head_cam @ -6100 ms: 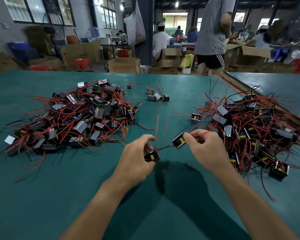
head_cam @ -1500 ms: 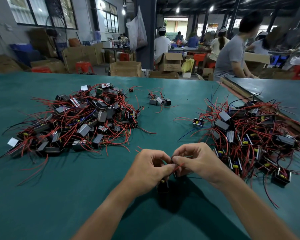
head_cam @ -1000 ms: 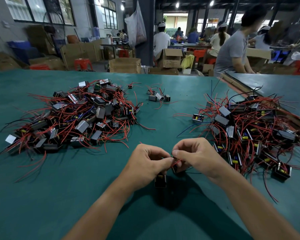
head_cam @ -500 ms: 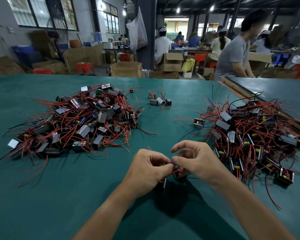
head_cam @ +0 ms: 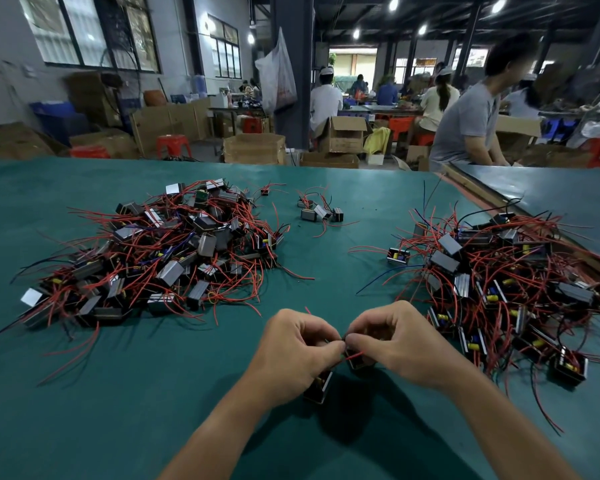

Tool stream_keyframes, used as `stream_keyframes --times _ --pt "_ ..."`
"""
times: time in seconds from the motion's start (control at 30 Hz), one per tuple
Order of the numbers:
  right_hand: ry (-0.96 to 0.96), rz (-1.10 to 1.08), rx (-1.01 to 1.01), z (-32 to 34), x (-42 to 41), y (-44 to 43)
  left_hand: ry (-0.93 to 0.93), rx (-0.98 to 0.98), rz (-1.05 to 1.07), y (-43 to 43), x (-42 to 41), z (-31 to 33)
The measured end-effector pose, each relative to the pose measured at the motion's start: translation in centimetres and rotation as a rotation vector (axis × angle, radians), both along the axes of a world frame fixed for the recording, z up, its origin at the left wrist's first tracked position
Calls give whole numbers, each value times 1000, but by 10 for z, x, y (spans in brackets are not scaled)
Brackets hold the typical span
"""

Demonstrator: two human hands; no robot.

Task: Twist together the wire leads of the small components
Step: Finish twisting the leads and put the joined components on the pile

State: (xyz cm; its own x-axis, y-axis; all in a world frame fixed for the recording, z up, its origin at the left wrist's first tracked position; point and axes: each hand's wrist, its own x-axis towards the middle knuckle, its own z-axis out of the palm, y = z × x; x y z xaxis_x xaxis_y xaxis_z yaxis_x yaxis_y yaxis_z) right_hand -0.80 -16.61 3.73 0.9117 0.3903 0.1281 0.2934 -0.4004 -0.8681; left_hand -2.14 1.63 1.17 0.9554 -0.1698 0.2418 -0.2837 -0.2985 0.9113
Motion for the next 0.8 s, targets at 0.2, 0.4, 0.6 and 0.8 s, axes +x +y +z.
stream_keyframes --times 0.2,0.4,0.6,0.8 --pt "84 -35 -126 -3 5 1 -428 399 50 -2 -4 0" --pt "184 59 34 -2 4 -2 -143 195 -38 0 -4 4" --pt "153 212 51 1 6 -17 222 -95 -187 3 -4 11" --pt "173 210 91 -3 8 -13 265 -107 -226 4 -4 13"
